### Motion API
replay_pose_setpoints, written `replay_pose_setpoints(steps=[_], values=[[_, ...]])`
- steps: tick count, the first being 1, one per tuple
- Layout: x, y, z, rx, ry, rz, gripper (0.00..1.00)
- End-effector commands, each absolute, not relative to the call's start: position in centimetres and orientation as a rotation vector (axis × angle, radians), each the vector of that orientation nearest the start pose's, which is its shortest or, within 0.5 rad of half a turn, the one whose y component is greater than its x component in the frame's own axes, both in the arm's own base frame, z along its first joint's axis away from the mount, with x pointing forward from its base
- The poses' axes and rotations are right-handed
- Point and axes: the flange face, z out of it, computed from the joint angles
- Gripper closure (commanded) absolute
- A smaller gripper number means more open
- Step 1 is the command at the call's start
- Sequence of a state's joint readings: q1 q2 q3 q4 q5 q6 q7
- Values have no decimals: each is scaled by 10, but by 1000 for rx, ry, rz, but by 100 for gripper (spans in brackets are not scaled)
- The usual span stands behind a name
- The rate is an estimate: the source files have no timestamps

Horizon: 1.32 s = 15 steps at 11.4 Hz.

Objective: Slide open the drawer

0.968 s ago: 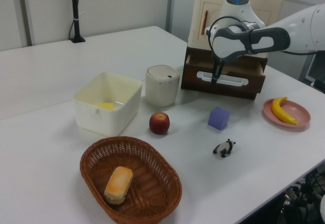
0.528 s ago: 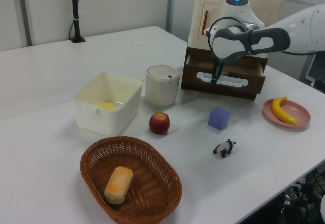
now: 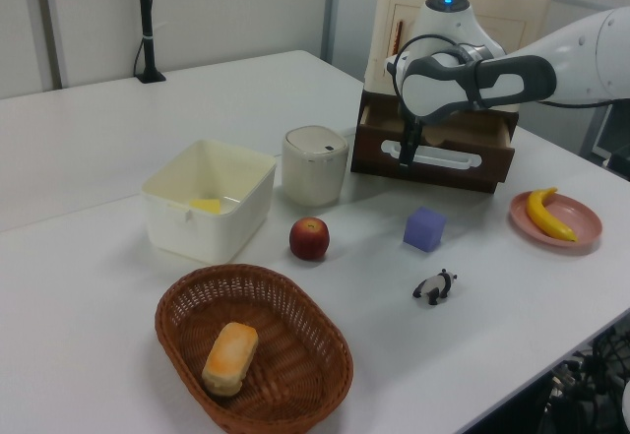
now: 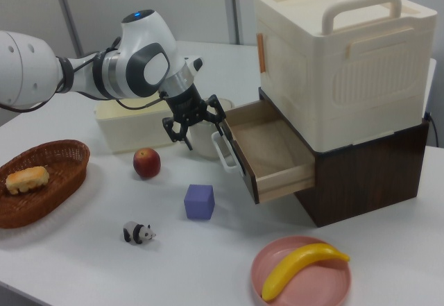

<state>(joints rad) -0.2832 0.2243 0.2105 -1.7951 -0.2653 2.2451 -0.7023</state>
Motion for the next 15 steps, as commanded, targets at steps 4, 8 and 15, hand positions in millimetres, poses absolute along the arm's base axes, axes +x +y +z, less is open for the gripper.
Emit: replay_pose_setpoints(steps=[4, 8, 15], values=[[596, 1, 527, -3332, -452, -227, 0], [587, 25, 569, -3202, 93, -138, 0], [568, -12, 612, -3065, 95, -71, 0]])
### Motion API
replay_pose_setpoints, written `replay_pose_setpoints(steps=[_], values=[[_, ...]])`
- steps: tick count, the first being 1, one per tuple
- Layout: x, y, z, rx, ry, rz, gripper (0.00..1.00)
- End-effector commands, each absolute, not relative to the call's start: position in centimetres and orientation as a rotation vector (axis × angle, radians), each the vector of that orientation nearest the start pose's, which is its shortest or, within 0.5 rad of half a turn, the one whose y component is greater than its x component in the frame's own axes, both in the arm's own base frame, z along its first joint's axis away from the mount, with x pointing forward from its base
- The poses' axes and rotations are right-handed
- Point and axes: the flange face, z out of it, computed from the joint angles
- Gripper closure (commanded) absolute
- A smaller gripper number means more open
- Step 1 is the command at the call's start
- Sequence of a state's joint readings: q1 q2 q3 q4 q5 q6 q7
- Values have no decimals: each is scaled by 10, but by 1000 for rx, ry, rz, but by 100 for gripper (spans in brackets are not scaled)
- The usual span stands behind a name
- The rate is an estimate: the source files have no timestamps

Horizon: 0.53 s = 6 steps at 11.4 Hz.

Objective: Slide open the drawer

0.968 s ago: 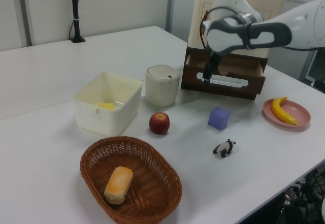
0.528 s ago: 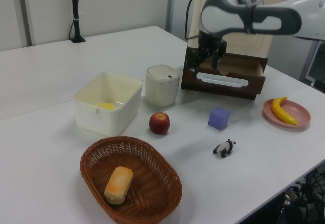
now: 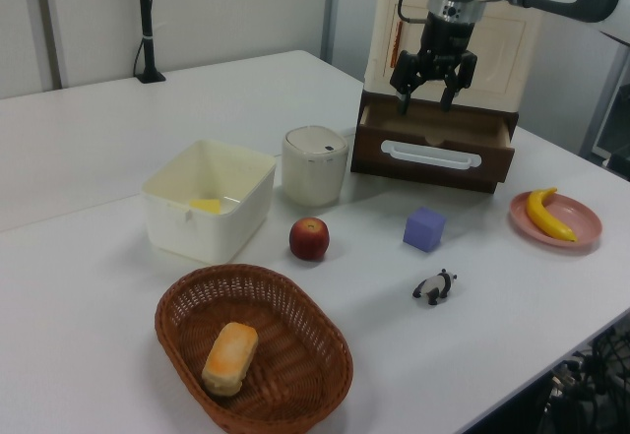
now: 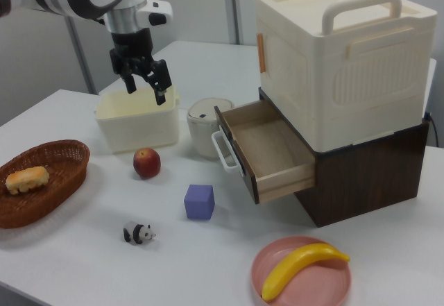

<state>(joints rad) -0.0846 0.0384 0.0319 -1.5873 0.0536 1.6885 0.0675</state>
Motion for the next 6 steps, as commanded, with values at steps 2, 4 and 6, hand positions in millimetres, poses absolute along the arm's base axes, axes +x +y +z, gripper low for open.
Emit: replay_pose_setpoints(steps=[2, 4, 6], values=[[570, -11, 609, -3062, 77, -74, 0], [568, -11, 608, -3060, 28, -60, 0], [569, -11, 609, -3060, 20, -67, 0]])
